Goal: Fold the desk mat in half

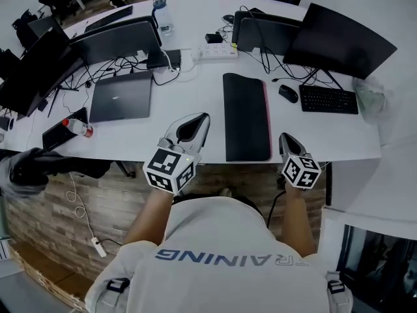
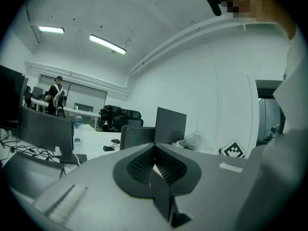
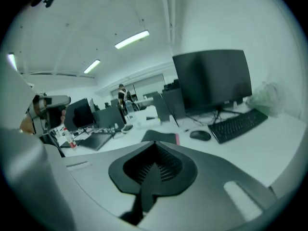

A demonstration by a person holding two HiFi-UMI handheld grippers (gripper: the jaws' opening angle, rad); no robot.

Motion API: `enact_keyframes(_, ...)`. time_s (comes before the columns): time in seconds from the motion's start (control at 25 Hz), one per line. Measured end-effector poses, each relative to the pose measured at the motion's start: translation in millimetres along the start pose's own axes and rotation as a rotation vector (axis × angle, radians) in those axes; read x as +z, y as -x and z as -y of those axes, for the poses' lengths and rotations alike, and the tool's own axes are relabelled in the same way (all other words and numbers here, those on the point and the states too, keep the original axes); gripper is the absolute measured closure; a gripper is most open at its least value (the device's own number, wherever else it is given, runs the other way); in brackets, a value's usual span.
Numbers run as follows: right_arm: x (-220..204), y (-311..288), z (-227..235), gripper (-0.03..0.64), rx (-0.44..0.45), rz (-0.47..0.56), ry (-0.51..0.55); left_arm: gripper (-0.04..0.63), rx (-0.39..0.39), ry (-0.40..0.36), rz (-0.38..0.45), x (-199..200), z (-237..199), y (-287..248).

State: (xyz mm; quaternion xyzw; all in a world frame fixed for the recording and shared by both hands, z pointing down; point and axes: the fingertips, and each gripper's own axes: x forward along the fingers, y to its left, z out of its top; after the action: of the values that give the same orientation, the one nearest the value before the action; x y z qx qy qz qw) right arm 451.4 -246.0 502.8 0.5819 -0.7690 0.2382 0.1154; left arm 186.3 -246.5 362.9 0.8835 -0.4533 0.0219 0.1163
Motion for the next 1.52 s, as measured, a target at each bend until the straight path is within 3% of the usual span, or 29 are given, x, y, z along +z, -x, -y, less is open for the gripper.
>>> enact_keyframes(0.12,64.5,9.3,-38.2,0.604,0.052,0.159,0.050,0.592,0.014,-0.015,0.051,23.9,-14.5,16.5)
enact_keyframes(0.28,127.1,22.5,-90.8,0.604,0.116,0.295,0.117,0.592,0.048,-0.034,0.103,48.1,-35.0,44.6)
enact_keyframes(0.6,186.6,49.1,-185.8,0.603,0.226,0.450,0.207,0.592,0.132,-0.039,0.183,83.5,-80.4,100.1)
enact_keyframes(0.88,192.0,53.7,-220.3,0.603,0.224,0.458,0.260,0.592,0.146,-0.040,0.212,95.1,-96.2,123.7)
enact_keyframes(1.52,179.8,46.4,-238.5,0.603,0.255,0.421,0.269,0.592,0.126,-0.009,0.188,82.7,-100.5,125.4)
